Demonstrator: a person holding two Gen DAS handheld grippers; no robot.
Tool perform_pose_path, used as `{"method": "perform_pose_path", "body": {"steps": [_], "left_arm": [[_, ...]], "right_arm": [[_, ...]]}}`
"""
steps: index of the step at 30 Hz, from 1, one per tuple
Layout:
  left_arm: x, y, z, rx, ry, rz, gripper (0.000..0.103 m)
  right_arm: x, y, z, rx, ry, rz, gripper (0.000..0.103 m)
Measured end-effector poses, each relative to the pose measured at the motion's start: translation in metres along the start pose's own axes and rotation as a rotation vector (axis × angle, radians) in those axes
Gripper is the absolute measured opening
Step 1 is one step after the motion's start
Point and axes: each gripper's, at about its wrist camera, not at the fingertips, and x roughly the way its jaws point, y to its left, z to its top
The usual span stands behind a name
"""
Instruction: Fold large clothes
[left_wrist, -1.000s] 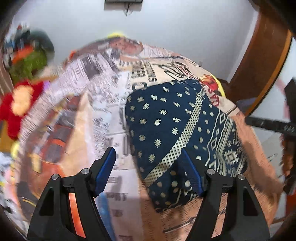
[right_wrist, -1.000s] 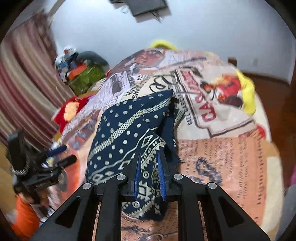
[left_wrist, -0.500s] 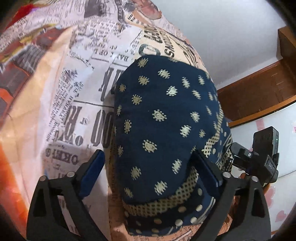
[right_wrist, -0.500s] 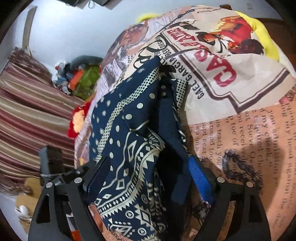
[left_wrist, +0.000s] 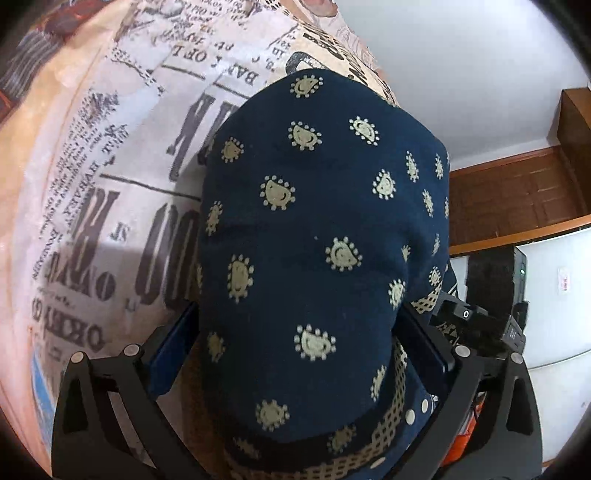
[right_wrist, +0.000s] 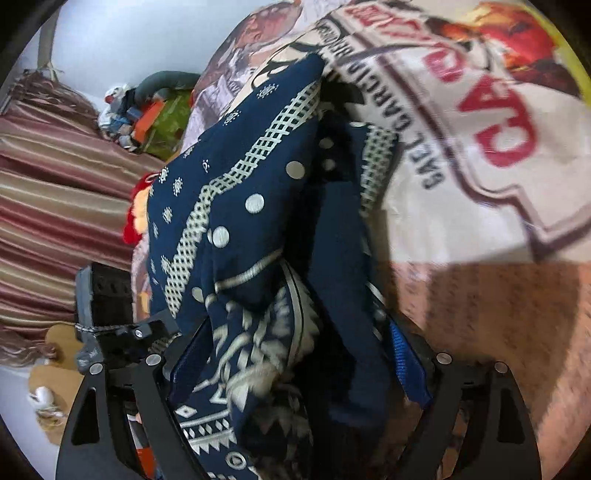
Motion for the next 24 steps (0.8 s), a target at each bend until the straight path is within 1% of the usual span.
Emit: {"method": "perform_pose_path", "body": {"steps": [4, 5, 7, 9, 10, 12, 13, 14, 15, 18, 19, 21, 24], "left_arm": [[0.012, 0.006, 0.004, -0.029, 0.019, -0.046, 0.103], [0.015, 0.004, 0.005, -0.025, 0.017, -0.049, 0.100], [0.015, -0.002, 0.004, -0.010, 0.004, -0.027, 0.097], [0.013, -0.008, 0.001, 0.011, -0.011, -0.013, 0.092], [0.011, -0.011, 0.000, 0.027, -0.019, -0.009, 0.089], [0.001, -0.022, -0.003, 0.070, -0.038, 0.003, 0.084], [-0.002, -0.024, -0.004, 0.082, -0.043, 0.006, 0.081], [-0.005, -0.028, -0.005, 0.097, -0.049, 0.007, 0.079], [-0.008, -0.030, -0.006, 0.104, -0.052, 0.007, 0.078], [-0.024, -0.038, -0.012, 0.143, -0.066, 0.024, 0.074], [-0.025, -0.040, -0.011, 0.154, -0.074, 0.028, 0.073], [-0.043, -0.045, -0.012, 0.180, -0.094, 0.031, 0.073], [-0.066, -0.053, -0.016, 0.207, -0.126, 0.032, 0.072]], "right_arm": [[0.016, -0.005, 0.012, 0.019, 0.044, 0.082, 0.089], [0.020, -0.004, 0.014, 0.013, 0.048, 0.091, 0.089], [0.026, 0.000, 0.017, -0.005, 0.044, 0.093, 0.086], [0.030, 0.004, 0.016, -0.021, 0.031, 0.081, 0.077], [0.031, 0.005, 0.016, -0.022, 0.026, 0.079, 0.075], [0.033, 0.007, 0.015, -0.021, 0.023, 0.088, 0.063], [0.032, 0.007, 0.015, -0.012, 0.019, 0.100, 0.059], [0.031, 0.008, 0.014, -0.009, 0.017, 0.106, 0.052], [0.029, 0.009, 0.013, -0.009, 0.015, 0.110, 0.046], [0.024, 0.020, 0.013, -0.032, 0.004, 0.103, 0.038], [0.021, 0.024, 0.010, -0.046, -0.001, 0.095, 0.037], [0.017, 0.039, 0.006, -0.078, -0.013, 0.076, 0.035], [0.011, 0.058, 0.002, -0.099, -0.030, 0.082, 0.034]]}}
